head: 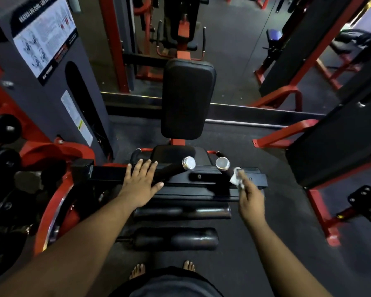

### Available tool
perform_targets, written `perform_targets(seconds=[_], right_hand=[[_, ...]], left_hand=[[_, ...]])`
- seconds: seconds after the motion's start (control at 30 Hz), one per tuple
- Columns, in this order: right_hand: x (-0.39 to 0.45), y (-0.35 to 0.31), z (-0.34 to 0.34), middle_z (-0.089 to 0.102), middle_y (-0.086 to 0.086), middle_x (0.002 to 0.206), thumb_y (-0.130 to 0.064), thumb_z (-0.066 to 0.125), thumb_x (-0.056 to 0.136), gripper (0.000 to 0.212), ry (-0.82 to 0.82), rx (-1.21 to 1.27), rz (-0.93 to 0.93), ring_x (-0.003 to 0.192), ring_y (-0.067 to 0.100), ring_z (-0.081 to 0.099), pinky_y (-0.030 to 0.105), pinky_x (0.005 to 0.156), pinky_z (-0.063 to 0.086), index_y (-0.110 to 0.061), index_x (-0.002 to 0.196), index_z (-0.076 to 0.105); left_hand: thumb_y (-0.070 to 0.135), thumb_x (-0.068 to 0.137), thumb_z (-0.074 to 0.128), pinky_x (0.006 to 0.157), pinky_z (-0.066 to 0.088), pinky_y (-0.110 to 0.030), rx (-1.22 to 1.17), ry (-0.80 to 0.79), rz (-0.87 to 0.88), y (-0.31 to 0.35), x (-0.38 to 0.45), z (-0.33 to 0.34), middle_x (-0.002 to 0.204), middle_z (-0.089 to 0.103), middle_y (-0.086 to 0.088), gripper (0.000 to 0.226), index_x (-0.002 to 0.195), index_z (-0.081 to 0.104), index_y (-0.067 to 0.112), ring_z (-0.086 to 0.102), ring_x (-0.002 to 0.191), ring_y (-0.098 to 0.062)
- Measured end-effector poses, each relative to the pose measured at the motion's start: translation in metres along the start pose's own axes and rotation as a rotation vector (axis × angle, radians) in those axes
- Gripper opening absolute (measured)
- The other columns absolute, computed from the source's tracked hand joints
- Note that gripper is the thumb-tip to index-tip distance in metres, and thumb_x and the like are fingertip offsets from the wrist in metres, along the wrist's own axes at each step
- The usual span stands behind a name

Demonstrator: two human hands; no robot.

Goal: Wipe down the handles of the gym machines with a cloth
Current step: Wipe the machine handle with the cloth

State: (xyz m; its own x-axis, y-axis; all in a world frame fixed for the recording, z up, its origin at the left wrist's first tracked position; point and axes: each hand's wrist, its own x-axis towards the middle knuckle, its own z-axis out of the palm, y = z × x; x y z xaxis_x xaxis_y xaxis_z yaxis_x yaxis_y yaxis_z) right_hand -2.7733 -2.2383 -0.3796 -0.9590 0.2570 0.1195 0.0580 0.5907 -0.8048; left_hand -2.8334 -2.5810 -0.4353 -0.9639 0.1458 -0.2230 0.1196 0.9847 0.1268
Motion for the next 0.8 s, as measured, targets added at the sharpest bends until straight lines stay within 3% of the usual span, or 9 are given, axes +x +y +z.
perform_targets(seconds=[0.1,0.2,0.3,0.43,0.5,0.6,0.7,0.8], right_hand=[[0.020,-0.040,0.000,0.055,-0.010,0.143,0.006,0.047,0.101,0.050,0.103,0.147,-0.102,0.134,-0.001,0.050,0.010,0.112,0.034,-0.017,0.144,0.055],[0.009,-0.055,0.024,0.054,-0.015,0.145,0.005,0.044,0.100,0.051,0.039,0.116,-0.244,0.138,0.003,0.048,0.021,0.117,0.034,-0.016,0.145,0.054],[-0.005,-0.023,0.031,0.054,-0.009,0.148,0.007,0.045,0.100,0.054,0.092,0.063,-0.154,0.140,0.004,0.047,0.027,0.119,0.035,-0.015,0.148,0.053],[-0.005,0.009,0.012,0.061,-0.008,0.137,-0.001,0.048,0.100,0.053,-0.021,-0.007,0.027,0.131,0.011,0.055,0.012,0.105,0.037,-0.027,0.146,0.055],[0.007,0.003,0.000,0.062,-0.011,0.131,0.000,0.048,0.101,0.051,0.040,0.022,0.044,0.125,0.009,0.058,0.004,0.099,0.035,-0.025,0.144,0.056],[0.020,-0.030,0.001,0.060,-0.018,0.133,0.002,0.047,0.101,0.051,0.131,0.167,-0.032,0.121,-0.007,0.056,0.011,0.105,0.039,-0.024,0.143,0.057],[0.005,-0.046,0.030,0.055,-0.016,0.144,0.013,0.045,0.097,0.056,0.081,0.174,-0.203,0.137,0.003,0.050,0.023,0.117,0.037,-0.012,0.145,0.056],[-0.007,-0.025,0.037,0.055,-0.009,0.148,0.013,0.044,0.097,0.058,0.130,0.156,-0.152,0.141,0.008,0.048,0.023,0.119,0.034,-0.013,0.148,0.053]], left_hand=[[0.069,0.101,0.021,0.125,-0.011,-0.052,0.004,0.004,0.002,0.000,0.001,0.002,0.173,-0.003,0.001,0.080,0.164,-0.005,0.027,-0.014,0.157,-0.024],[0.069,0.101,0.022,0.125,-0.011,-0.052,0.011,0.005,0.000,0.000,0.001,0.001,0.173,-0.003,0.001,0.080,0.164,-0.005,0.028,-0.013,0.158,-0.023],[0.071,0.100,0.021,0.124,-0.012,-0.052,0.004,-0.004,0.003,-0.001,0.001,0.000,0.173,-0.004,0.002,0.082,0.164,-0.006,0.028,-0.014,0.158,-0.022],[0.072,0.096,0.015,0.127,-0.005,-0.052,0.029,0.060,0.065,-0.012,-0.003,0.001,0.173,-0.004,0.000,0.085,0.164,-0.006,0.025,-0.008,0.159,-0.021],[0.071,0.097,0.018,0.126,-0.002,-0.052,0.021,0.116,0.055,-0.023,-0.005,0.001,0.172,-0.002,-0.003,0.087,0.165,-0.001,0.021,-0.004,0.159,-0.023],[0.071,0.095,0.021,0.126,-0.003,-0.049,0.031,0.083,0.019,-0.034,-0.006,0.005,0.172,0.005,-0.008,0.089,0.165,0.004,0.017,-0.003,0.159,-0.027],[0.066,0.101,0.032,0.126,-0.006,-0.049,0.022,0.049,-0.002,-0.032,-0.004,0.003,0.173,0.002,-0.007,0.085,0.165,0.000,0.018,-0.007,0.159,-0.026],[0.069,0.100,0.026,0.126,-0.009,-0.049,0.021,0.009,-0.031,-0.026,-0.004,-0.002,0.173,-0.004,-0.006,0.087,0.164,-0.004,0.020,-0.012,0.158,-0.025]])
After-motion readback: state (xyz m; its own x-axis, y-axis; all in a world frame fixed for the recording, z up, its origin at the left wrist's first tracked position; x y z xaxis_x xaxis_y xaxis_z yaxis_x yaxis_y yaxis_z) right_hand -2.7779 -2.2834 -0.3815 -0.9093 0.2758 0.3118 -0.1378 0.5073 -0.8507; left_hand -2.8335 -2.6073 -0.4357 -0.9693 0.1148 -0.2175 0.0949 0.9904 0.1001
